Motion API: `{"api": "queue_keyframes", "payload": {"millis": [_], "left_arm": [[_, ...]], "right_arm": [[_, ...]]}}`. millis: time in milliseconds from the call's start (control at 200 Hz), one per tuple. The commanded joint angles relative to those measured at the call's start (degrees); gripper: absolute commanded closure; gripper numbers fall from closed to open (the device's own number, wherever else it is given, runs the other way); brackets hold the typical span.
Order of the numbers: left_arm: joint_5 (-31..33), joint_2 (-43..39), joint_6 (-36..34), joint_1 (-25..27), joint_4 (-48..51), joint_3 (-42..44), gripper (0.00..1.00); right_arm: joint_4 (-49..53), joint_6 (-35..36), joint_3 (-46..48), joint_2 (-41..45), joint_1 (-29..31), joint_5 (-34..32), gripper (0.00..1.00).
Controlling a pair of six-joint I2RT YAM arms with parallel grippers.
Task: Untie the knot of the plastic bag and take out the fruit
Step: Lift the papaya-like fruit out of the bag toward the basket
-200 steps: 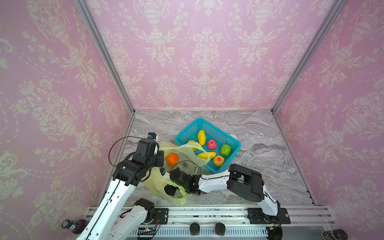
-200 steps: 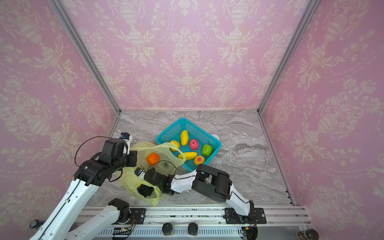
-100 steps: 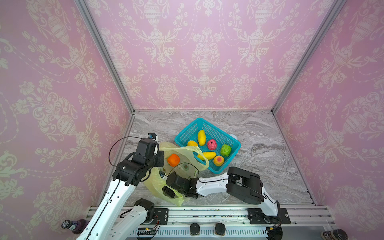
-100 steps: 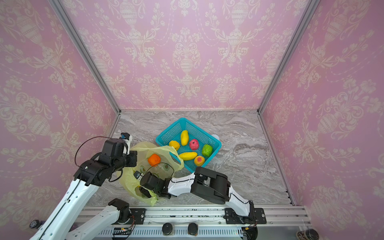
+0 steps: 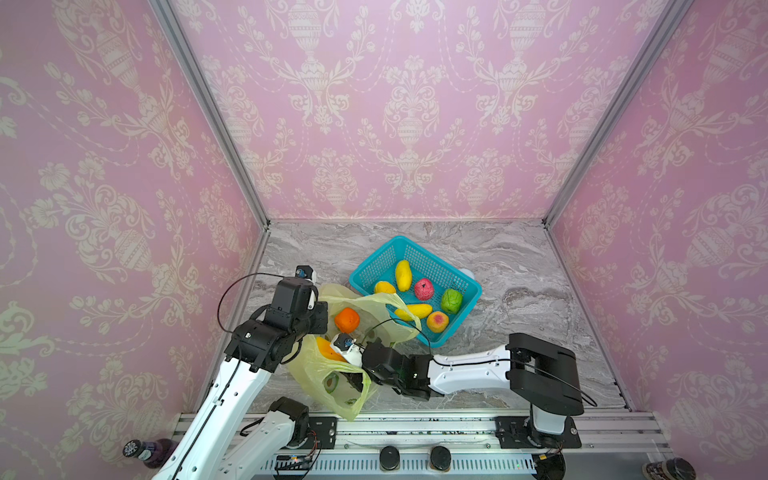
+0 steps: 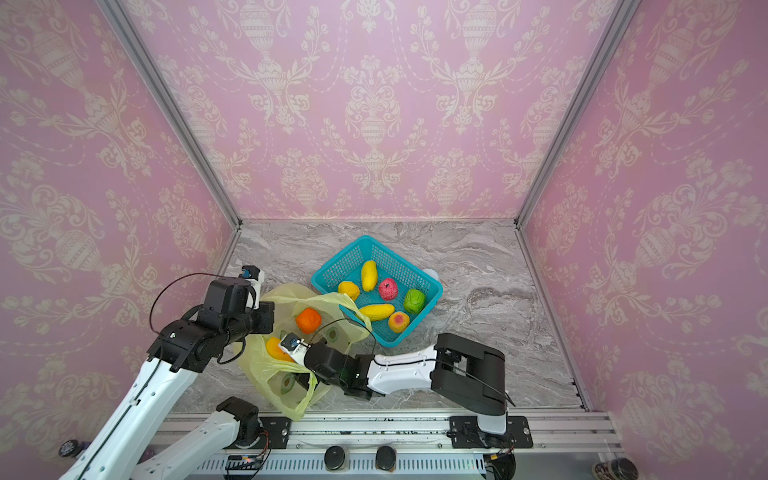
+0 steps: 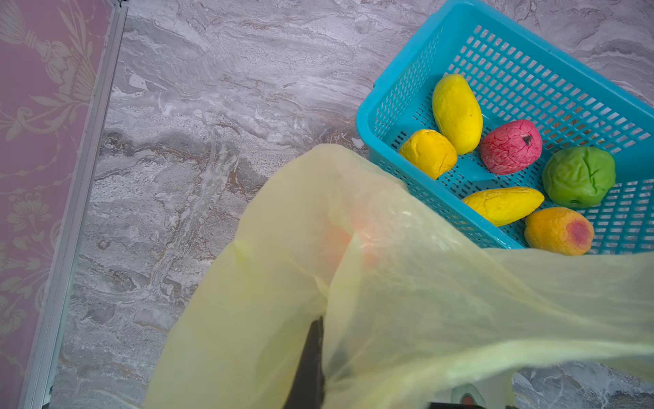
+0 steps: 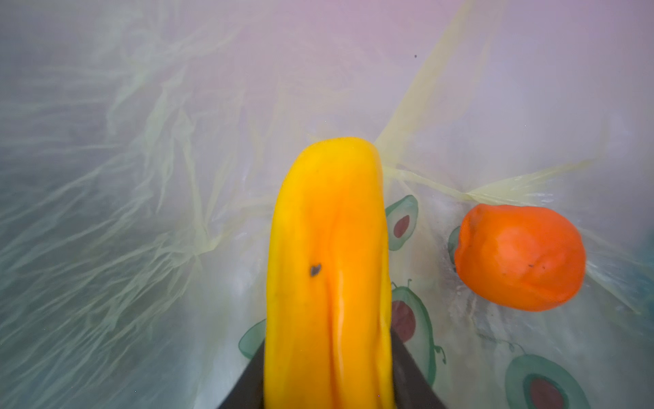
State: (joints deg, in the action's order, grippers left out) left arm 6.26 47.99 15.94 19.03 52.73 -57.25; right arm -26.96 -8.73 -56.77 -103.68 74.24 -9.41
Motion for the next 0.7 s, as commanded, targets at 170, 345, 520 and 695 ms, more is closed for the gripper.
{"api": "queue_keyframes", "payload": {"millis": [170,345,520,695], "left_arm": [[-0.46,-0.48,0.34,0.5,-0.29,0.64,1.0],[-0.37,-0.52,0.32,0.5,-0.34,0.57,1.0],[-0.51,-0.53,0.32,0.46,-0.29,0.57,1.0],[-0.55,-0.55,0.36,0.43,-0.3,0.56,1.0]], "right_arm": [[-7.4,3.37,12.78,14.7,-0.41,-6.11,0.74],[-8.05,6.4,18.03,24.71,-0.72,-11.59,0.74],[-7.31,6.04,22.15,34.29,-5.38,-15.36,0.76],[-2.91,-0.97,25.25,40.2,-15.34,-15.92,0.8]]}}
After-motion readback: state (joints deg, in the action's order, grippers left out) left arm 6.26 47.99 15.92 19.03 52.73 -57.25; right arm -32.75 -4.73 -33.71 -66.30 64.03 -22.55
